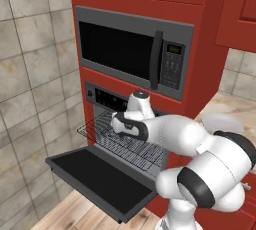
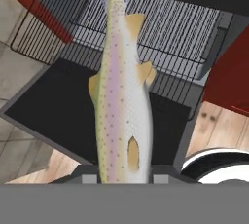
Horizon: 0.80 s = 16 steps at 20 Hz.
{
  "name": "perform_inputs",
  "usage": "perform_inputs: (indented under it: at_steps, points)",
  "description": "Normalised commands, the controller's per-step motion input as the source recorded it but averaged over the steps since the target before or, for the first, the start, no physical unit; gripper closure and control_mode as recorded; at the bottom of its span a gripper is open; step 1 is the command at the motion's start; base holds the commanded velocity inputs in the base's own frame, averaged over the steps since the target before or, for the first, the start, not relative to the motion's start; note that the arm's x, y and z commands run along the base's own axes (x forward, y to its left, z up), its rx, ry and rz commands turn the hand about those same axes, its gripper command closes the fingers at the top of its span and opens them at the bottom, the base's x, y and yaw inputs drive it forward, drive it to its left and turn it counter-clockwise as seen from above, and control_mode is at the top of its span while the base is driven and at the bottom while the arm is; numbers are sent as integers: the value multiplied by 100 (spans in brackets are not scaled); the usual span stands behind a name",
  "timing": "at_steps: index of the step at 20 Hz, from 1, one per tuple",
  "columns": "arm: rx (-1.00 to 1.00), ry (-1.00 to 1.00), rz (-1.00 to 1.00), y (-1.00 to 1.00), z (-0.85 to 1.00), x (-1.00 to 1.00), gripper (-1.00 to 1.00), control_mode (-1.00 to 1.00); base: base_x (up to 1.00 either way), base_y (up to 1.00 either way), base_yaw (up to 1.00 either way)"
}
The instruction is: Place the fish on the top rack of the oven, and slide the tray back inside. Close the oven door.
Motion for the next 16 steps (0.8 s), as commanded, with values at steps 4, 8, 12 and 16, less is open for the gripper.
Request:
perform_inputs:
  at_steps: [4, 8, 12, 16]
  points:
    - [-6, 0, -5, 17, -34, 31, 100, -100, 0, 0, 0]
    - [-4, 0, -6, 8, -33, 26, 100, -100, 0, 0, 0]
    - [-3, 0, -5, 4, -35, 26, 100, -100, 0, 0, 0]
    - [-2, 0, -5, 1, -33, 28, 100, -100, 0, 0, 0]
